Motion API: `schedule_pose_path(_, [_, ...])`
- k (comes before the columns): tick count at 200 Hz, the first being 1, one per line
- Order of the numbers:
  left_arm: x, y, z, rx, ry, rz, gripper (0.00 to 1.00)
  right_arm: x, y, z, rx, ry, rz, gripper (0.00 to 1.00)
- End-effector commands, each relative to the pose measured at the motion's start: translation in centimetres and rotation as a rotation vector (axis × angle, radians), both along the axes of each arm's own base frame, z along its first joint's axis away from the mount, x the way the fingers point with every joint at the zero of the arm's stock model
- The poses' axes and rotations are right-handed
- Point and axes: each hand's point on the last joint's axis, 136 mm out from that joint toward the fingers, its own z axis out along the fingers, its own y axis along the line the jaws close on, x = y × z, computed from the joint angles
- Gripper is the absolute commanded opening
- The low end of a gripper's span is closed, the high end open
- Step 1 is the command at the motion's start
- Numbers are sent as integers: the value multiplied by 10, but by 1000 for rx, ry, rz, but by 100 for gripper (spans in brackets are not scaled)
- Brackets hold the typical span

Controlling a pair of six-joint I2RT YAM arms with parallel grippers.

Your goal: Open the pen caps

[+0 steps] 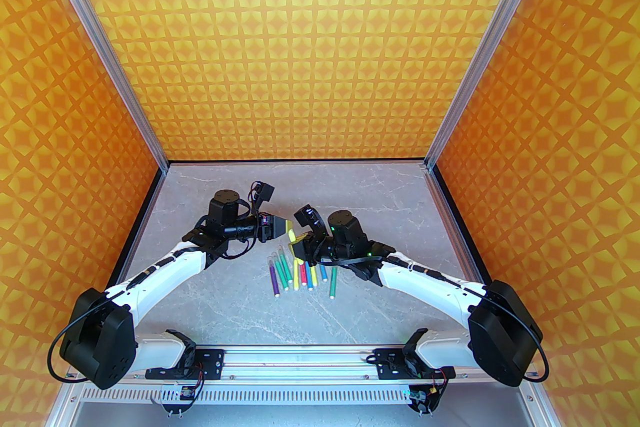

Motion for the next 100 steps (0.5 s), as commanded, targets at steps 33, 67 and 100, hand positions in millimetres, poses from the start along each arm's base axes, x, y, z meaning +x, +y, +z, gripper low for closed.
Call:
schedule_pose_path(33, [47, 28, 38, -71, -49, 184, 0, -23, -17, -42, -103, 71, 37, 0])
schedule_pose_path(67, [64, 42, 34, -76, -21, 272, 0, -27, -20, -45, -99, 75, 34, 0])
schedule_pose_path(100, [70, 52, 28, -61, -3, 306, 0, -22, -25, -44, -103, 61, -13, 0])
